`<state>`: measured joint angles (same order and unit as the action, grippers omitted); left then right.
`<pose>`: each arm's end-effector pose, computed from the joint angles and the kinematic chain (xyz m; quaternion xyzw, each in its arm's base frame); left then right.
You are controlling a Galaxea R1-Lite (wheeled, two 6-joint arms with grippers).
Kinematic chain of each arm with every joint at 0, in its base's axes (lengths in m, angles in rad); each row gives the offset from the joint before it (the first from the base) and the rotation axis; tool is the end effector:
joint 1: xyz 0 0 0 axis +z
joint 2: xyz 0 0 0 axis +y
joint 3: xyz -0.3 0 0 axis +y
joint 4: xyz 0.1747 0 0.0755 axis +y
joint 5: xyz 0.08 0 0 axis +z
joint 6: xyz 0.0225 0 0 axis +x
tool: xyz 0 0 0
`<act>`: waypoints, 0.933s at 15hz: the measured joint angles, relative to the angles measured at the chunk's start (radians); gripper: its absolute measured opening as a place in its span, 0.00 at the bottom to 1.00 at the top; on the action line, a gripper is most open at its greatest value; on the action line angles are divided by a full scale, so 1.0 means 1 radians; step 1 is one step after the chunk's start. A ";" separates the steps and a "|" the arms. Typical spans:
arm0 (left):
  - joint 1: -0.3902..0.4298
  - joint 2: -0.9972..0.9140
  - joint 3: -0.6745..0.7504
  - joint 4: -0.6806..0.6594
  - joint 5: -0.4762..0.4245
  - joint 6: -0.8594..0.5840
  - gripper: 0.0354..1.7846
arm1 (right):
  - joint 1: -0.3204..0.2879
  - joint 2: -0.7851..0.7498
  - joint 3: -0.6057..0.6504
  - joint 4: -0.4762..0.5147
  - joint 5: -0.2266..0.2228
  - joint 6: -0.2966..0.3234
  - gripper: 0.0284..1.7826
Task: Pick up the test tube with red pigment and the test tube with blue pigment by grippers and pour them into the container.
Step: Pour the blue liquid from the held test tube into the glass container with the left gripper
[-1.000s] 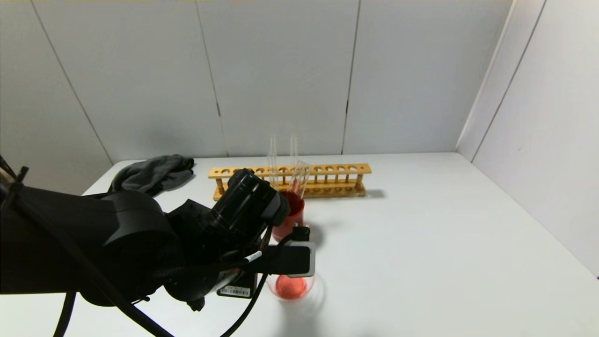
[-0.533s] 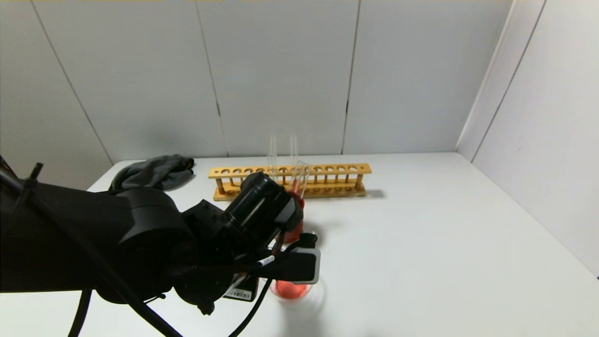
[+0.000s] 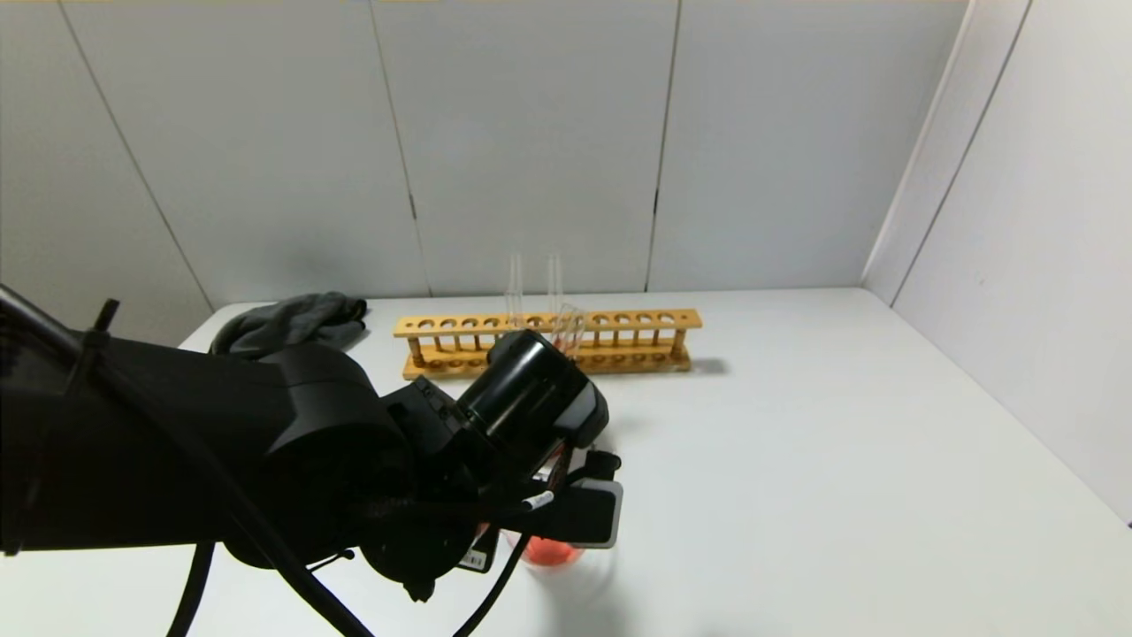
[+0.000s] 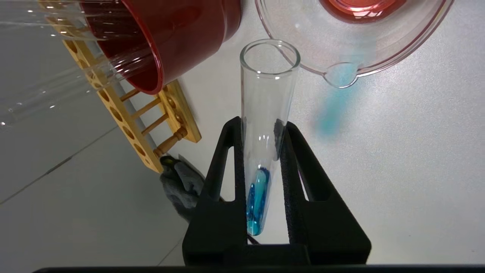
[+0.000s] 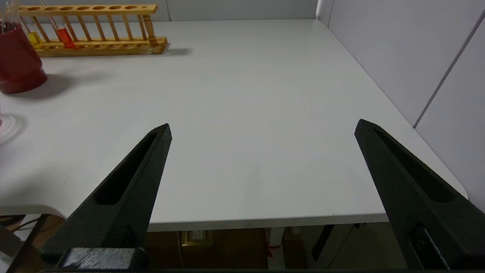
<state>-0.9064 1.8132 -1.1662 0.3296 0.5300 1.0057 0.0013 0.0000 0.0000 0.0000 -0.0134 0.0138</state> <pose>0.2017 -0.2391 0.1638 0.6886 0.2299 -0.3150 0.6114 -0.0228 -0.0003 0.0755 0.0069 0.0000 -0.0060 1.0000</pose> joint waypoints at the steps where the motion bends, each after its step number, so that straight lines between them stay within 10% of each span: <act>1: -0.002 0.006 -0.006 0.013 0.002 0.001 0.17 | 0.000 0.000 0.000 0.000 0.000 0.000 0.95; 14: -0.029 0.050 -0.051 0.110 0.043 0.007 0.17 | 0.000 0.000 0.000 0.000 0.000 0.000 0.95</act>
<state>-0.9355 1.8632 -1.2170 0.4396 0.5734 1.0130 0.0013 0.0000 0.0000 0.0000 -0.0134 0.0138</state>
